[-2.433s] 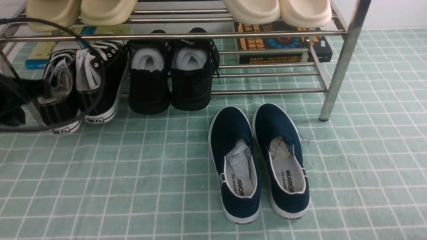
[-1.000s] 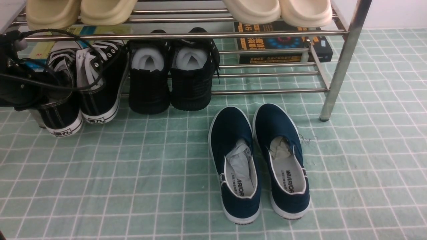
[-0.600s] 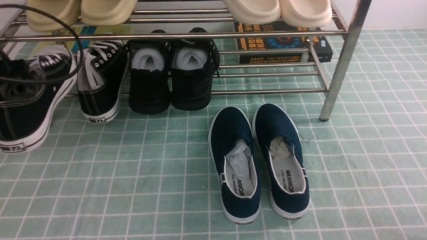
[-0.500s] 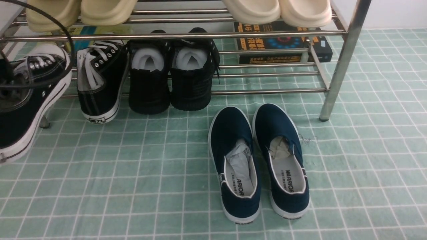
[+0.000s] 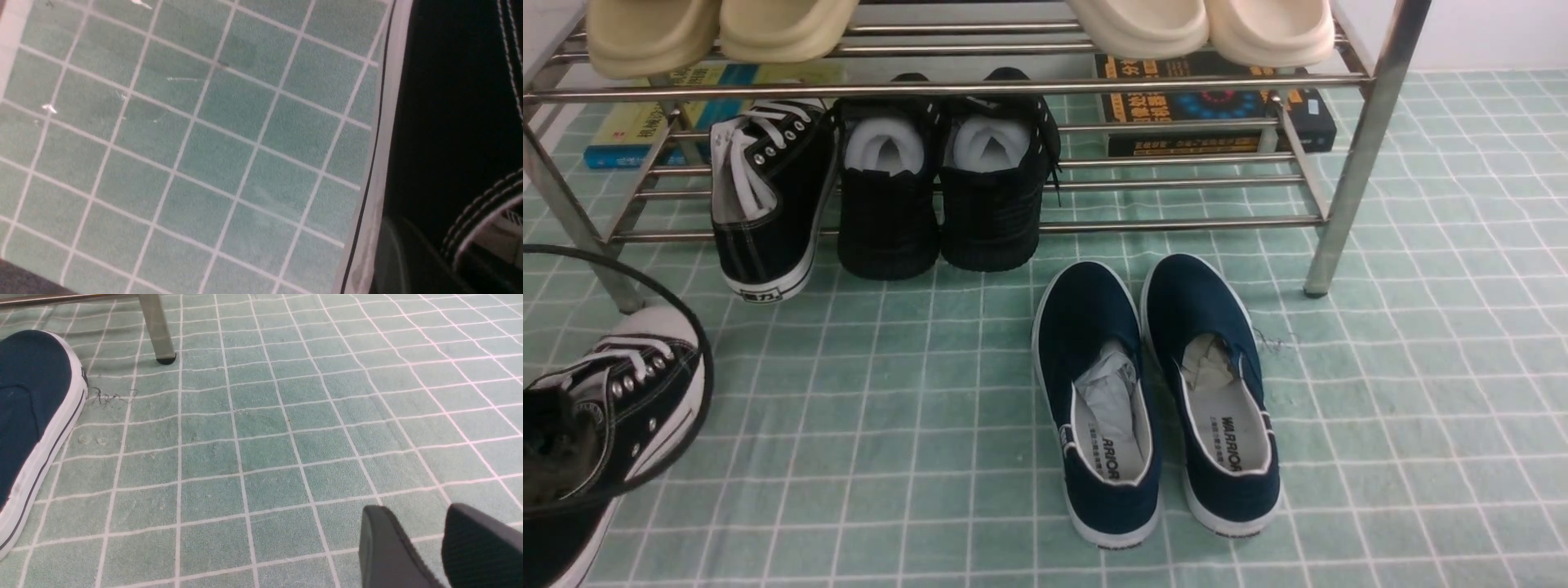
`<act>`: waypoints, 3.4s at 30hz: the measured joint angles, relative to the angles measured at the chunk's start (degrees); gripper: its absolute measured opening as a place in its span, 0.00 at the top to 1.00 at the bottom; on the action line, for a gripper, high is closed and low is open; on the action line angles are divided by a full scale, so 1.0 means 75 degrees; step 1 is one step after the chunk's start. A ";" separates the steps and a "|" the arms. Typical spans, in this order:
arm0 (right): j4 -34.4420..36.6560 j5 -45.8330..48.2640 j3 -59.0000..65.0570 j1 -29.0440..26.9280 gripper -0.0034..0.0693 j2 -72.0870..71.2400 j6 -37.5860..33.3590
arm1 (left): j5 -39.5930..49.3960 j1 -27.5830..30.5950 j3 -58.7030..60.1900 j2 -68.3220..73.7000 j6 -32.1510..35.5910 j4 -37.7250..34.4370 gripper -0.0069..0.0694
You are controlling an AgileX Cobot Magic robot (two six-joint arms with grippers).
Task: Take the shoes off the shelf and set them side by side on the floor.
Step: 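Set the held shoe down on the floor in front of the rack with the left gripper, then grasp the leftmost shoe on the bottom shelf of the shoe rack with the left gripper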
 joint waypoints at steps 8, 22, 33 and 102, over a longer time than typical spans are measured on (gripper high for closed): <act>0.0000 0.0000 0.0000 0.0000 0.63 0.0000 0.0000 | -0.0919 0.0000 0.0000 0.1103 0.0089 0.0135 0.89; 0.0000 0.0000 0.0000 0.0000 0.63 0.0000 0.0000 | -0.1127 0.1224 -0.0659 0.1472 0.1206 -0.0665 0.89; 0.0000 0.0000 0.0000 0.0000 0.63 0.0000 0.0000 | -0.1596 0.1363 -0.0659 0.2537 0.2344 -0.1512 0.88; 0.0000 0.0000 0.0000 0.0000 0.63 0.0000 0.0000 | -0.1999 -0.1276 -0.4089 0.4052 -0.0795 -0.1360 0.31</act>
